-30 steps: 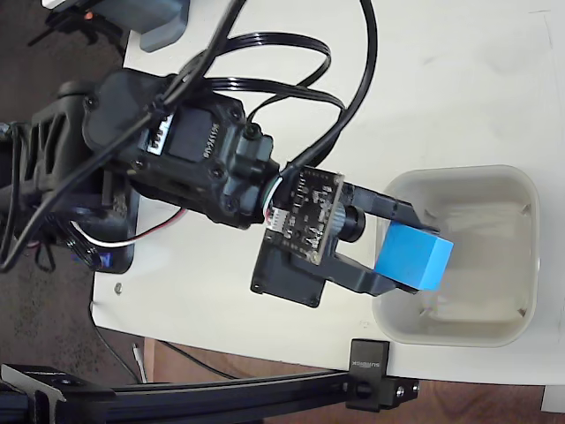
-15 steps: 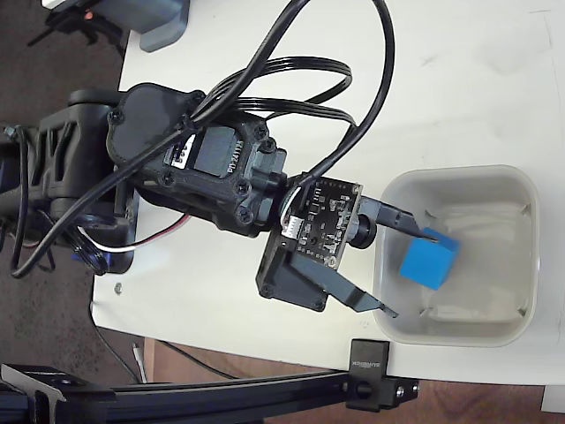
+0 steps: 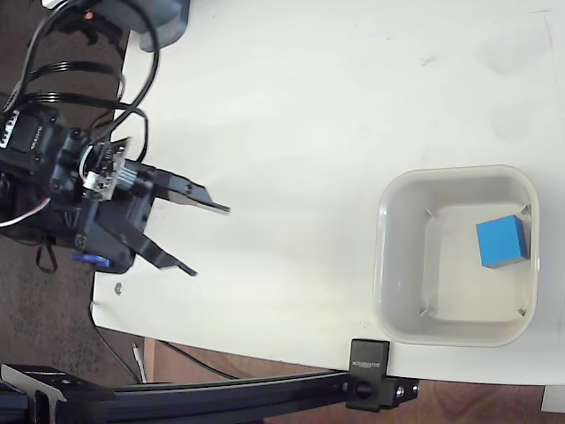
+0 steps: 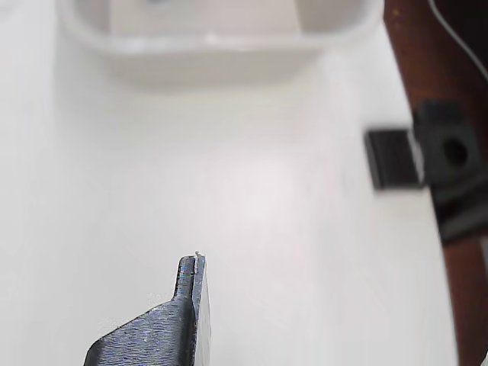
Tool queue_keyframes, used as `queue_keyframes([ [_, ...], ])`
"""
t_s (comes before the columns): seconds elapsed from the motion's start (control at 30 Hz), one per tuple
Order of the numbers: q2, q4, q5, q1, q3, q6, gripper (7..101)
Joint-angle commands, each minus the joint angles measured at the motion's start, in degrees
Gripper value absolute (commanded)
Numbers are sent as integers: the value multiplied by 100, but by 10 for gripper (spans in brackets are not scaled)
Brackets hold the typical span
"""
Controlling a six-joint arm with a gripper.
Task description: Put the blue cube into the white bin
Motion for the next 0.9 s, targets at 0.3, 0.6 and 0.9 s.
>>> queue_keyframes([
  [0.3,3375,-747,686,-1239,3155,290,1003],
  [0.6,4456,-984,88,-879,4342,26,1003],
  [0.9,4605,-940,-158,-835,4588,-18,1003],
])
